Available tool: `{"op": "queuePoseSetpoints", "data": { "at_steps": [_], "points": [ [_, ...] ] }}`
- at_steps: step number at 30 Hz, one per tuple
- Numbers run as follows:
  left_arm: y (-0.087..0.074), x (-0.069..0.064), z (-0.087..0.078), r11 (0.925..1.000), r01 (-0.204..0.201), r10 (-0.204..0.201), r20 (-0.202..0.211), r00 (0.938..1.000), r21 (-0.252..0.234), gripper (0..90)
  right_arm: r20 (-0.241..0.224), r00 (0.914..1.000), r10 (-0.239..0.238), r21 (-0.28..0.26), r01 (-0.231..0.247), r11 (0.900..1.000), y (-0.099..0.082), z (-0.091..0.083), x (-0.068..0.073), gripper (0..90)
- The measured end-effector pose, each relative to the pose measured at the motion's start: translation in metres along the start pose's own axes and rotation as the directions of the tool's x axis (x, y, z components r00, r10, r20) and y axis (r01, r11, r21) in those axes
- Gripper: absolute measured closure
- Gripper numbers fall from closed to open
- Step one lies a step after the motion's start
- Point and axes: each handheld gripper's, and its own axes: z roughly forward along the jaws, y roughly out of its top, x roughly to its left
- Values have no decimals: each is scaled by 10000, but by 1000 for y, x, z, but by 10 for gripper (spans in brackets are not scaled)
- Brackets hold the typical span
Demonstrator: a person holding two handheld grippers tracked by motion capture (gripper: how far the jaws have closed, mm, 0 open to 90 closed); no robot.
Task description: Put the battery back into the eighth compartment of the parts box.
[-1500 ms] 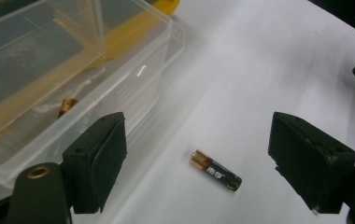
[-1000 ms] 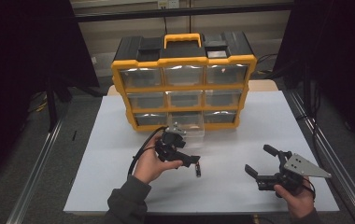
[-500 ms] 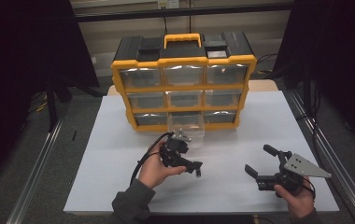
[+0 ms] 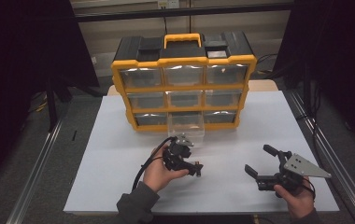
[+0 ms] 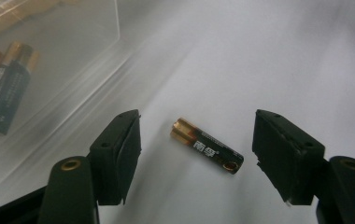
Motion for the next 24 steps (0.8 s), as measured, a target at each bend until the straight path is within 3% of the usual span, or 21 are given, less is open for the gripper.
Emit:
{"op": "queuePoseSetpoints", "data": {
  "at_steps": [6,11,14,16,17,18,19,20,24],
  "points": [
    [-1,-5,4,9998,49,-51,-114,9999,-176,397,31,10000,53,-79,-53,10000,0,0,0,19],
    [-5,-6,9,9998,155,-154,-109,9998,98,461,-5,10000,6,-9,-6,10000,0,0,0,20],
    [-6,-6,10,9992,-38,42,-88,10000,407,481,23,10000,10,-39,-10,10000,0,0,0,20],
    [-7,-8,13,9993,311,-306,-213,9993,205,500,19,10000,10,-24,-10,10000,0,0,0,19],
    [-7,-9,14,9992,313,-307,-249,9992,244,500,19,10000,10,-24,-10,10000,0,0,0,19],
    [-7,-8,13,9989,-48,56,-172,9998,469,505,14,10000,10,-19,-10,10000,0,1,0,19],
    [-7,-9,15,9993,133,-127,-173,9998,341,509,12,10000,12,-14,-12,10000,0,1,0,20],
    [-7,-10,15,9987,-35,44,-174,9998,517,509,12,10000,12,-14,-12,10000,0,1,0,20],
    [-7,-10,17,9987,33,-25,-168,9999,500,528,12,10000,20,-16,-20,10000,0,1,0,20]
  ]
}}
